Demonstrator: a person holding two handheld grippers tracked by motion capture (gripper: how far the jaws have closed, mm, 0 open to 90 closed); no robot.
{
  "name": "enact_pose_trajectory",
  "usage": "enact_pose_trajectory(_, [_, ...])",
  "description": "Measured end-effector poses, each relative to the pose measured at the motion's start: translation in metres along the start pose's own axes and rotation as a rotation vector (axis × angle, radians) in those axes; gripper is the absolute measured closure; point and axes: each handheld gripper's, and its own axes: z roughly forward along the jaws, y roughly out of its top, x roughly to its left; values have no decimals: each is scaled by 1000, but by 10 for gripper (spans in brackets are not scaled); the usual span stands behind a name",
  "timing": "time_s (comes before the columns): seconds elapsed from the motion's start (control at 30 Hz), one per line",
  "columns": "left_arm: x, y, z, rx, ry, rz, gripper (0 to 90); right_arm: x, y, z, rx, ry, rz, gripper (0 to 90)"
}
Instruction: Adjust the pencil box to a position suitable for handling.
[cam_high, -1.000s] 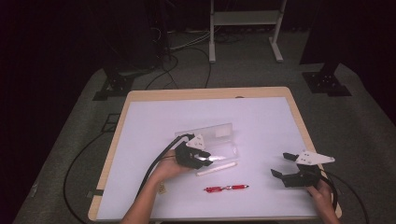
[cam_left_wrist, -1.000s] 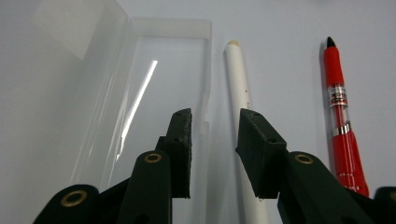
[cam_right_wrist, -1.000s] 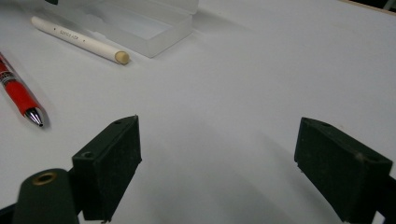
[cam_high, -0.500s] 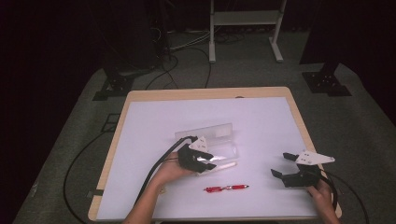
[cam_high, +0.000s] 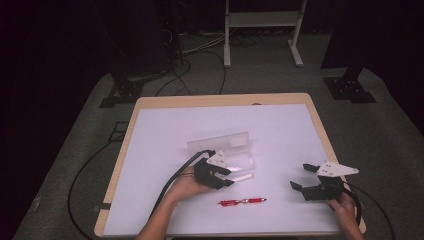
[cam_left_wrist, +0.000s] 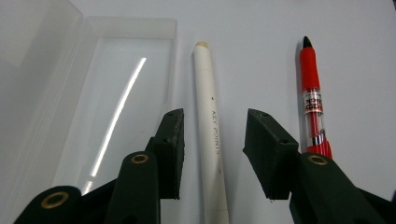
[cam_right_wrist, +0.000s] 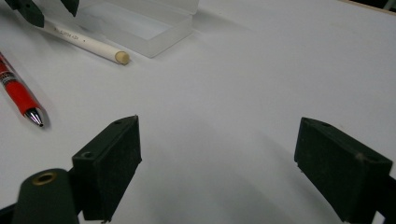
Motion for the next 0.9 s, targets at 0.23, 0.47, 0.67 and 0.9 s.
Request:
enact_pose_trajectory(0.23, [-2, 0, 4, 9, -1, -2, 607, 0, 0, 0, -1, 0, 0, 138])
enact_pose_trajectory(0.47, [-2, 0, 7, 19, 2, -2, 652, 0, 0, 0, -1, 1, -1, 138])
enact_pose_trajectory(0.67, [-1, -1, 11, 40, 0, -1, 665, 0, 0, 0, -3, 1, -4, 138])
enact_pose_trajectory(0.9, [-2, -1, 15, 59, 6, 4, 692, 0, 0, 0, -6, 2, -5, 138])
